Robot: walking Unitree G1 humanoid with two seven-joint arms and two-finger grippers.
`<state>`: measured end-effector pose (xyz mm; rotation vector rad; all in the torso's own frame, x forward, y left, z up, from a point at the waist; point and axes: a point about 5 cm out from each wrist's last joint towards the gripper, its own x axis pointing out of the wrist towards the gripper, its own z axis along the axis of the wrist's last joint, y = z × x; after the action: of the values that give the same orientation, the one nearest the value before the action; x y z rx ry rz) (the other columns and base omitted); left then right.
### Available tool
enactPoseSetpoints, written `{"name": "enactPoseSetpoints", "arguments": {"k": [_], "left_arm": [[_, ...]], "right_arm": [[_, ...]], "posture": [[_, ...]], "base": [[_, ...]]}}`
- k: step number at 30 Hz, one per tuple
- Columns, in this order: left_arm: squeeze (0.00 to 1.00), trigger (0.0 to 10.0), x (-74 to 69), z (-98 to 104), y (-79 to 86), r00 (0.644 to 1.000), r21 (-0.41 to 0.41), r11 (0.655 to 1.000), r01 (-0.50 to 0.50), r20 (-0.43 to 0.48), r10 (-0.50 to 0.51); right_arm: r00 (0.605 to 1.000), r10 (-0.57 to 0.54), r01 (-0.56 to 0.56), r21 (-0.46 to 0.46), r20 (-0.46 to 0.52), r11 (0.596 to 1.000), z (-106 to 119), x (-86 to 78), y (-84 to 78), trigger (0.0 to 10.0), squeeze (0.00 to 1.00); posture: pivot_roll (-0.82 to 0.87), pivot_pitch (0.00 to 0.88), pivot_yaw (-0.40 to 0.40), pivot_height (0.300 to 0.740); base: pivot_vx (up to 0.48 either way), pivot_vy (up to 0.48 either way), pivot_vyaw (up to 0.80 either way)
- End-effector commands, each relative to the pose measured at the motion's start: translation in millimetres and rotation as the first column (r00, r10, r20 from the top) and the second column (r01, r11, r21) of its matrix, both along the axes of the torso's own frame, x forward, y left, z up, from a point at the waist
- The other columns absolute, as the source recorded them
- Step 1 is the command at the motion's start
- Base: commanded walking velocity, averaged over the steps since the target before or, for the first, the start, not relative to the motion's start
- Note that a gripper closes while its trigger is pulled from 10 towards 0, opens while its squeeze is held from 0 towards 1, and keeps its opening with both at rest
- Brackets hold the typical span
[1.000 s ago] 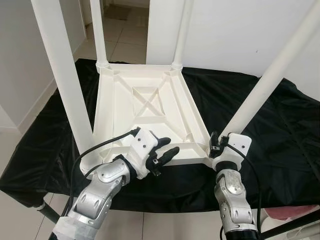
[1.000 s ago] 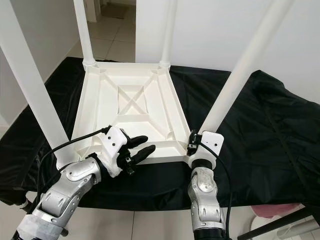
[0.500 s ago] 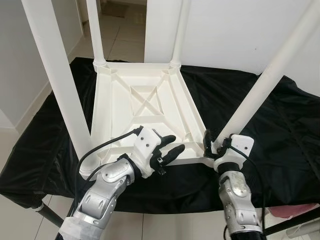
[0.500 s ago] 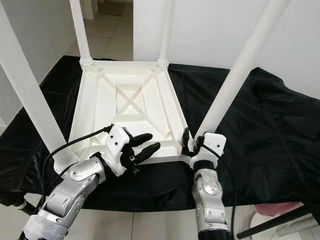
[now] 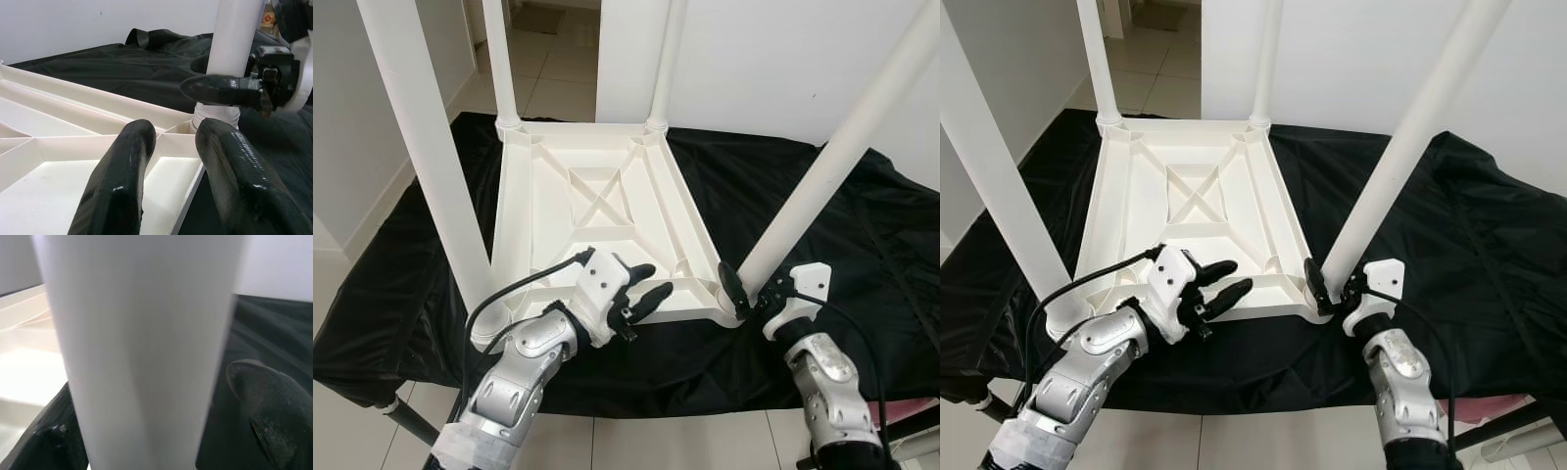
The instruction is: Building children table
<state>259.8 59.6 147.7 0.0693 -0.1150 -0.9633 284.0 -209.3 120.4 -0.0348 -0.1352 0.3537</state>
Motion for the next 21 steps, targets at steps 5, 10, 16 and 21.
{"name": "enactPoseSetpoints", "arguments": {"k": [5, 10, 16, 21], "left_arm": [[0.00, 10.0, -0.1, -2.2, -6.5, 1.000, 0.010, 1.000, 0.003, 0.012, -0.003], [0.00, 10.0, -0.8, -1.8, -9.9, 1.000, 0.005, 1.000, 0.012, 0.015, -0.012], [0.00, 10.0, -1.0, -1.9, -10.7, 1.000, 0.005, 1.000, 0.012, 0.016, -0.012], [0.00, 10.0, -1.2, -2.4, -11.0, 1.000, 0.010, 1.000, 0.014, 0.020, -0.014]], "right_arm": [[0.992, 0.123, -0.124, -0.068, -0.022, 0.990, -3.8, 7.5, 3.0, 10.0, 0.00], [0.985, 0.169, -0.171, -0.052, -0.045, 0.984, -6.2, 10.6, 4.3, 0.0, 0.00], [0.978, 0.197, -0.200, -0.039, -0.063, 0.979, -10.8, 8.7, 3.4, 0.0, 0.00], [0.978, 0.197, -0.200, -0.039, -0.066, 0.979, -12.8, 7.9, 2.2, 0.0, 0.00]], "posture": [[-0.01, 0.000, -0.073, 0.740], [-0.01, 0.000, -0.077, 0.740], [-0.01, 0.000, -0.077, 0.740], [-0.01, 0.000, -0.079, 0.740]], "base": [[0.000, 0.000, 0.00], [0.000, 0.000, 0.00], [0.000, 0.000, 0.00], [0.000, 0.000, 0.00]]}}
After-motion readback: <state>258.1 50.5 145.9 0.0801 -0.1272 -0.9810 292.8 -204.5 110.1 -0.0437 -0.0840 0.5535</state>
